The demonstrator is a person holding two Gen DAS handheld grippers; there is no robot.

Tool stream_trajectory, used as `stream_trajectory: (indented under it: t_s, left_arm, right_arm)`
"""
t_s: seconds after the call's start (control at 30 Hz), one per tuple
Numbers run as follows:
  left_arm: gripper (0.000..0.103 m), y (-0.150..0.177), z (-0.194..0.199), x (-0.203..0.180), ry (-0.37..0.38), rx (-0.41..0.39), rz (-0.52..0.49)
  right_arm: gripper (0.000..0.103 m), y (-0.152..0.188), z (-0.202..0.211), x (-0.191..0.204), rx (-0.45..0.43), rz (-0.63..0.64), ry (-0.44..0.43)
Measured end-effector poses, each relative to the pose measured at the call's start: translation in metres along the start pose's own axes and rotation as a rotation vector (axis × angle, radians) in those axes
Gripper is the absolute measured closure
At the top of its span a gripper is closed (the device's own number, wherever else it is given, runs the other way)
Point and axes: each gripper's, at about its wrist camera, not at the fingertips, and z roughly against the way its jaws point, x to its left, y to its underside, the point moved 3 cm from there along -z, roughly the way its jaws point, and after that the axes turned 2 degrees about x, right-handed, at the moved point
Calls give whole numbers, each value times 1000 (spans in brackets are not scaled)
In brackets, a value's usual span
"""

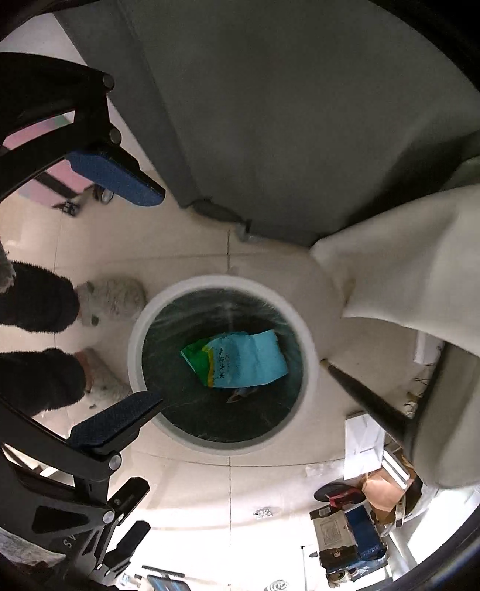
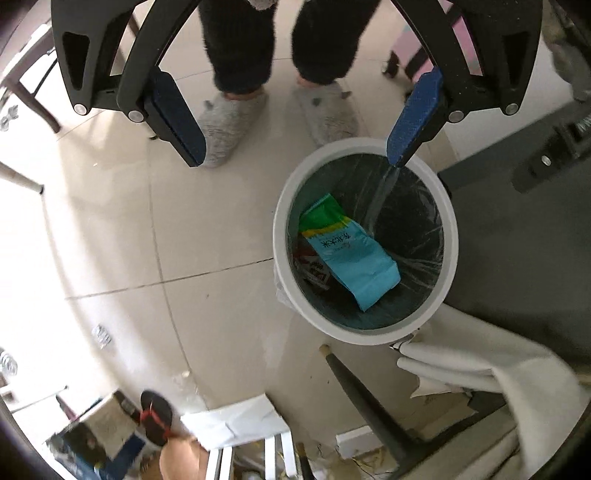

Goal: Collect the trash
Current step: 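Open both grippers over the bin, dropping the rice bag and wrapper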

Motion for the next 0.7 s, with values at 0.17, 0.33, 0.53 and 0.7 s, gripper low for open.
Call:
stream_trajectory:
  t_s: [0.17, 0.33, 0.53, 0.7]
  left_arm:
    - [0, 8, 44, -4, -28, -44, -26]
    - [0, 23, 99, -4, -29, -75, -41]
    - [0, 47, 173, -3, -28, -108, -72]
    - [0, 70, 237, -1, -29, -135, -92]
  right_arm:
    - [3, 8, 43, 3, -42, 20, 41]
    - [3, 26, 110, 8, -85, 16, 35]
    - [3, 50, 188, 21, -128, 40, 29]
    - [3, 79, 258, 32, -163, 46, 8]
